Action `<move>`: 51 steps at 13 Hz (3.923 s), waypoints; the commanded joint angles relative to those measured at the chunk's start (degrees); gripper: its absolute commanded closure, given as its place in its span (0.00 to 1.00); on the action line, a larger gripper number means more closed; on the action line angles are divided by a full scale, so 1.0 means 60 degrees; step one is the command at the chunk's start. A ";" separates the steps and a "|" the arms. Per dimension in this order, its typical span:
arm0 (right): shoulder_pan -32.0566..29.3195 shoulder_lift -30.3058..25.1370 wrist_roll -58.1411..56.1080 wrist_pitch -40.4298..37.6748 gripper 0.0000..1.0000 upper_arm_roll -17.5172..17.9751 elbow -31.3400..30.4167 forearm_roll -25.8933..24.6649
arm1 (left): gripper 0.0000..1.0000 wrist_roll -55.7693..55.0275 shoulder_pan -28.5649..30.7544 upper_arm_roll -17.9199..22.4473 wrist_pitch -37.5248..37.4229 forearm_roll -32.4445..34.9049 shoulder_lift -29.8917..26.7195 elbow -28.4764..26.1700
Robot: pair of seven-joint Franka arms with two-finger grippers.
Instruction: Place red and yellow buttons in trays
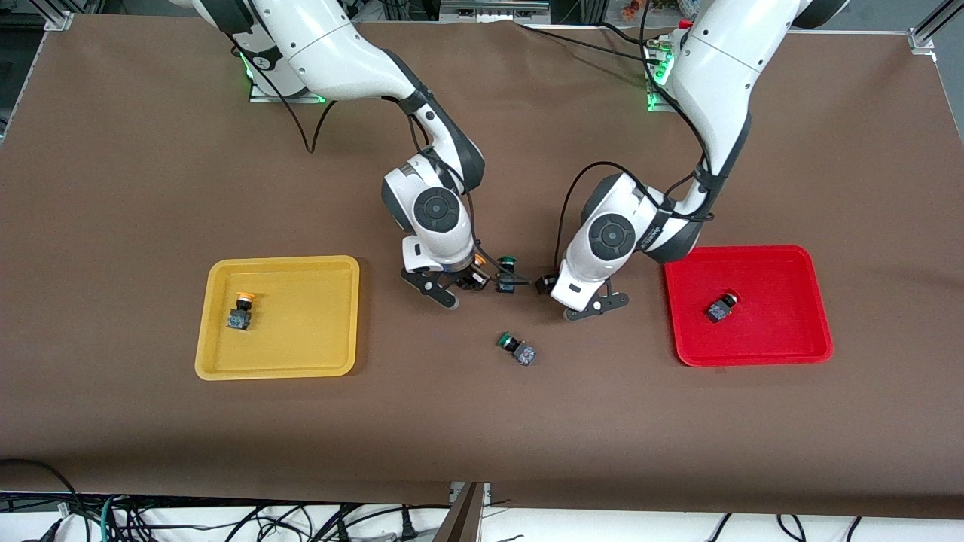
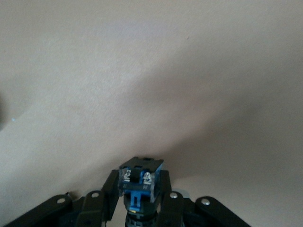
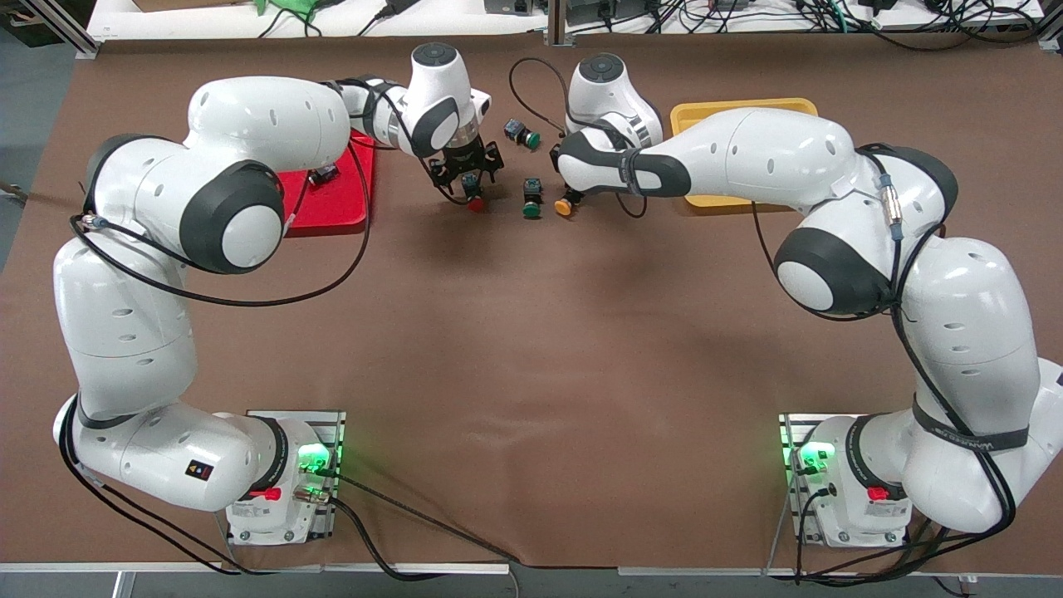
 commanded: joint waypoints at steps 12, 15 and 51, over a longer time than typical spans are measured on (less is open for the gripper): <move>-0.4158 -0.1237 -0.8800 -0.3275 1.00 -0.0336 -0.0250 -0.0042 | 0.92 0.3554 0.1957 0.0519 -0.3586 0.0636 -0.1726 0.0067; -0.4233 -0.1047 -0.9112 -0.3114 1.00 -0.0351 -0.0647 -0.0245 | 0.87 0.7811 0.3903 0.0563 -0.3766 0.0636 -0.1801 0.0081; -0.6078 -0.7506 -1.1324 -0.9295 0.00 0.0132 -0.0163 -0.1024 | 0.00 0.7404 0.3075 0.1896 -0.5757 -0.0023 -0.7074 -0.0402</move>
